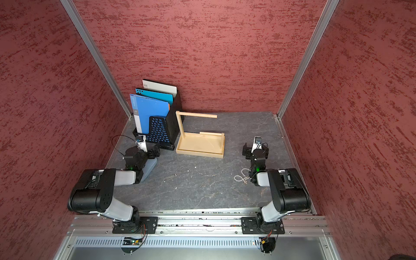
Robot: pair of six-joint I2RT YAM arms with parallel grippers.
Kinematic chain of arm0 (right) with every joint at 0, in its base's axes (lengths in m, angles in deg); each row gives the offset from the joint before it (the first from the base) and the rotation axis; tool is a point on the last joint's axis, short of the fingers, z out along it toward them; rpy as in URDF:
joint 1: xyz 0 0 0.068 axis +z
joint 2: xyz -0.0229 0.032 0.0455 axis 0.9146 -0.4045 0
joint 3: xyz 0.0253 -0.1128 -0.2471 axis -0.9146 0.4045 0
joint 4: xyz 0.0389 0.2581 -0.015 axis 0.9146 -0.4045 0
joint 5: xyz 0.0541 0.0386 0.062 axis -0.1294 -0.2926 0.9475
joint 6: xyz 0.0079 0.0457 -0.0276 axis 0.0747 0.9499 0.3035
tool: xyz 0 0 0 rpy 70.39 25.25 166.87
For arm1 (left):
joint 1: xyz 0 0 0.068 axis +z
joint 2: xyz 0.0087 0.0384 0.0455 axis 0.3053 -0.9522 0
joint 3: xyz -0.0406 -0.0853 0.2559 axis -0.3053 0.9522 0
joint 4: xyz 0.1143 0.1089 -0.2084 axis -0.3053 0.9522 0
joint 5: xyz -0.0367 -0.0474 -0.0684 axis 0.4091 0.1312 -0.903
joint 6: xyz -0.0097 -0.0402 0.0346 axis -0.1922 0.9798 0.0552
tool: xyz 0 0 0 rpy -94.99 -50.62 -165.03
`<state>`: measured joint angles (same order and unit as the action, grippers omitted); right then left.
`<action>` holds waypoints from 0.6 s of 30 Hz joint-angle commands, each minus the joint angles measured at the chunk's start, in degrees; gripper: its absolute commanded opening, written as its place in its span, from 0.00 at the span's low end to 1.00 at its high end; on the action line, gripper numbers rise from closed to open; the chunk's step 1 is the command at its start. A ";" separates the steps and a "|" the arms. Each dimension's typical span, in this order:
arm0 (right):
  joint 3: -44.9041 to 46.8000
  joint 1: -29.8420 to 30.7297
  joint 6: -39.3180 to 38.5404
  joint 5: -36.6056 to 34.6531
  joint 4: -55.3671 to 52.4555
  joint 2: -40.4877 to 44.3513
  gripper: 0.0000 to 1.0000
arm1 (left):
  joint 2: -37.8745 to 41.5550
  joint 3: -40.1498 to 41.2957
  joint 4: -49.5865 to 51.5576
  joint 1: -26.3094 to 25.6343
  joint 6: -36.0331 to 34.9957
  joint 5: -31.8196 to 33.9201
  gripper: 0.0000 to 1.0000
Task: Hang the necklace on the jewelry display stand
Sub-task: Pick up the necklace from the center of the board.
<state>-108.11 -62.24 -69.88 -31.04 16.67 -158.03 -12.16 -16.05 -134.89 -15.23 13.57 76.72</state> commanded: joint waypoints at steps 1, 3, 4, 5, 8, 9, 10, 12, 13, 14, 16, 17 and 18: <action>0.24 -0.43 0.56 0.85 1.56 -0.04 0.99 | 0.09 0.31 -0.80 -0.08 -0.42 0.35 0.99; 0.28 -0.40 0.56 0.82 1.56 -0.04 0.99 | 0.13 0.31 -0.80 -0.05 -0.43 0.27 0.99; 0.26 -0.39 0.63 0.81 1.56 0.03 0.99 | 0.10 0.31 -0.80 -0.05 -0.39 0.30 1.00; 0.27 -0.39 0.51 0.84 1.56 -0.02 0.99 | 0.09 0.31 -0.82 -0.04 -0.42 0.27 0.99; 0.23 -0.39 0.54 0.84 1.52 -0.04 0.99 | -0.06 0.35 -1.40 0.34 -0.30 -0.57 0.99; 0.18 -0.40 0.55 0.84 1.48 0.00 0.99 | -0.07 0.39 -1.40 0.53 -0.19 -0.87 0.99; 0.16 -0.39 0.51 0.84 1.44 -0.04 0.99 | -0.09 0.40 -1.42 0.67 -0.13 -1.12 0.99; 0.44 -0.39 0.46 0.69 1.92 0.17 0.99 | -0.01 0.40 -1.16 0.64 0.01 -1.07 1.00; 1.12 -0.39 0.26 1.13 3.00 0.30 0.99 | -0.01 0.40 -1.07 0.47 -0.07 -0.72 1.00; 1.78 -0.43 -0.18 2.39 4.02 0.62 0.99 | 0.06 0.39 -1.07 0.44 -0.08 -0.66 1.00; 2.40 -0.30 -1.33 5.06 3.71 2.81 0.99 | -0.01 0.29 -0.98 0.45 -0.08 -0.65 0.99; 2.24 -0.33 -1.56 5.55 2.09 4.33 0.99 | 0.13 0.31 -0.89 0.44 -0.16 -0.66 1.00; 1.65 -0.34 -1.72 5.82 -0.72 7.19 0.99 | 0.14 0.31 -0.80 0.40 -0.09 -0.57 1.00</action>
<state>-106.10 -62.24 -70.49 -28.31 16.89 -155.80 -12.16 -16.07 -135.22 -14.95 13.59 76.46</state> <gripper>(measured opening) 0.987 0.995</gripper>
